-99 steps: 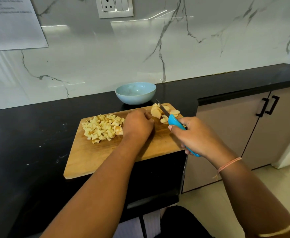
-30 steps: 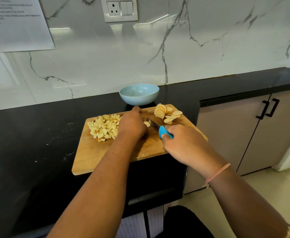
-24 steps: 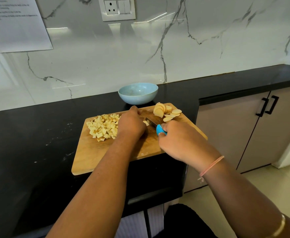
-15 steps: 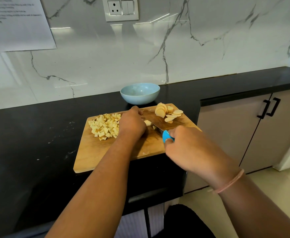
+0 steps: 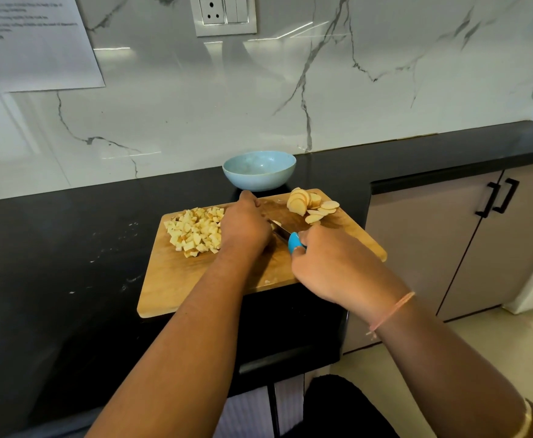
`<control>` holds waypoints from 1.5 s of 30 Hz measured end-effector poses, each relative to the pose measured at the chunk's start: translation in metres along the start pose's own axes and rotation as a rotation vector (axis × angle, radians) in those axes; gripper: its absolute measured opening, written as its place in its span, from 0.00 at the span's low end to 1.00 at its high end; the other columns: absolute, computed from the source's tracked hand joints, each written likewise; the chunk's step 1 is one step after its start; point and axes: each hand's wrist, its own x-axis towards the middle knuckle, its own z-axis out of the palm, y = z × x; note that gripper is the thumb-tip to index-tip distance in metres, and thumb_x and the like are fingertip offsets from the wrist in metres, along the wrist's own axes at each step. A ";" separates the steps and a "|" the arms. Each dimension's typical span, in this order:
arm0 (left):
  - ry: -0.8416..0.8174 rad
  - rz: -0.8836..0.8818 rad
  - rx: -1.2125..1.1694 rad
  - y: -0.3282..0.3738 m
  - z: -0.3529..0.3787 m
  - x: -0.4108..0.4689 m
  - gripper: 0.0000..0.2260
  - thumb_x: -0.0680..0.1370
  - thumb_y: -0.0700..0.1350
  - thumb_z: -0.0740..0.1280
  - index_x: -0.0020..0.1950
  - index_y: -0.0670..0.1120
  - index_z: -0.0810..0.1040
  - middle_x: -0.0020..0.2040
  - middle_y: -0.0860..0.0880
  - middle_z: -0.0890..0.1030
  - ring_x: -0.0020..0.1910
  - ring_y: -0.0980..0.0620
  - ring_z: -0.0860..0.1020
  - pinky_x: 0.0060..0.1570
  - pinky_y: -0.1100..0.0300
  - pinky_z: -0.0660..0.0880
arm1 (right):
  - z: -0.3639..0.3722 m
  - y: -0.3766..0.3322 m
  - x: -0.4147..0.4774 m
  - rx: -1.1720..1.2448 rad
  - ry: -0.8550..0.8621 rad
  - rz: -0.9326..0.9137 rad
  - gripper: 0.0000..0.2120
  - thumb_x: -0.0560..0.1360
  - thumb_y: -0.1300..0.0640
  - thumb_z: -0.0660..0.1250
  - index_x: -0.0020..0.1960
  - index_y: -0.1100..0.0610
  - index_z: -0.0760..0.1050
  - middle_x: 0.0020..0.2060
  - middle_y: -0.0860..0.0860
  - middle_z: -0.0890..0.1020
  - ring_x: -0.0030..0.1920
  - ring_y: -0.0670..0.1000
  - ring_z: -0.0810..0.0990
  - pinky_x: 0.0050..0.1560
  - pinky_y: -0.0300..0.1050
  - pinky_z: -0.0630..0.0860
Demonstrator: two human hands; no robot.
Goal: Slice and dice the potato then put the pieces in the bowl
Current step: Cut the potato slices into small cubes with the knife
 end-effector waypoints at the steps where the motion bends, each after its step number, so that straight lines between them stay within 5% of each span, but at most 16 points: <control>1: 0.000 -0.002 0.001 0.001 0.000 0.000 0.14 0.78 0.38 0.65 0.62 0.44 0.70 0.52 0.46 0.78 0.44 0.53 0.70 0.38 0.61 0.66 | -0.001 0.002 -0.004 -0.006 -0.008 -0.007 0.18 0.80 0.52 0.56 0.69 0.53 0.68 0.41 0.47 0.74 0.47 0.50 0.77 0.52 0.47 0.77; 10: -0.041 -0.023 -0.079 -0.002 -0.005 0.001 0.19 0.77 0.35 0.65 0.66 0.45 0.66 0.48 0.48 0.75 0.43 0.52 0.72 0.30 0.65 0.64 | -0.018 0.011 -0.010 0.035 0.064 -0.020 0.16 0.80 0.51 0.57 0.65 0.53 0.73 0.46 0.48 0.78 0.43 0.47 0.76 0.48 0.44 0.78; 16: -0.068 -0.054 -0.074 0.000 -0.005 0.001 0.25 0.74 0.34 0.67 0.68 0.44 0.63 0.55 0.45 0.77 0.46 0.52 0.73 0.39 0.61 0.70 | -0.010 -0.001 0.002 0.018 0.014 -0.032 0.18 0.80 0.50 0.56 0.69 0.52 0.70 0.47 0.48 0.77 0.47 0.48 0.76 0.50 0.42 0.75; 23: -0.044 -0.042 -0.066 -0.001 -0.004 0.001 0.24 0.74 0.34 0.67 0.67 0.44 0.63 0.48 0.47 0.75 0.44 0.51 0.73 0.36 0.62 0.68 | -0.013 -0.001 0.000 -0.060 -0.030 -0.036 0.18 0.78 0.52 0.59 0.67 0.53 0.70 0.44 0.48 0.76 0.48 0.50 0.76 0.56 0.48 0.77; 35: -0.095 0.001 -0.054 0.000 0.001 0.003 0.19 0.74 0.39 0.68 0.63 0.47 0.67 0.49 0.47 0.79 0.45 0.51 0.77 0.36 0.62 0.72 | -0.017 0.010 0.001 0.033 0.098 -0.026 0.17 0.80 0.52 0.56 0.66 0.54 0.72 0.44 0.49 0.76 0.43 0.47 0.75 0.44 0.40 0.75; 40: -0.090 0.002 -0.057 -0.001 0.004 0.001 0.18 0.75 0.39 0.68 0.62 0.46 0.67 0.49 0.47 0.79 0.45 0.51 0.77 0.38 0.60 0.72 | -0.007 0.009 0.010 0.050 0.064 -0.015 0.17 0.80 0.51 0.57 0.66 0.54 0.72 0.46 0.49 0.76 0.49 0.49 0.76 0.50 0.42 0.75; 45: -0.056 -0.006 -0.076 -0.002 0.007 0.003 0.16 0.74 0.36 0.67 0.59 0.46 0.68 0.48 0.46 0.80 0.44 0.50 0.77 0.31 0.63 0.67 | -0.001 0.009 0.011 0.059 0.050 -0.034 0.17 0.80 0.51 0.57 0.67 0.53 0.70 0.38 0.47 0.73 0.46 0.49 0.76 0.45 0.41 0.73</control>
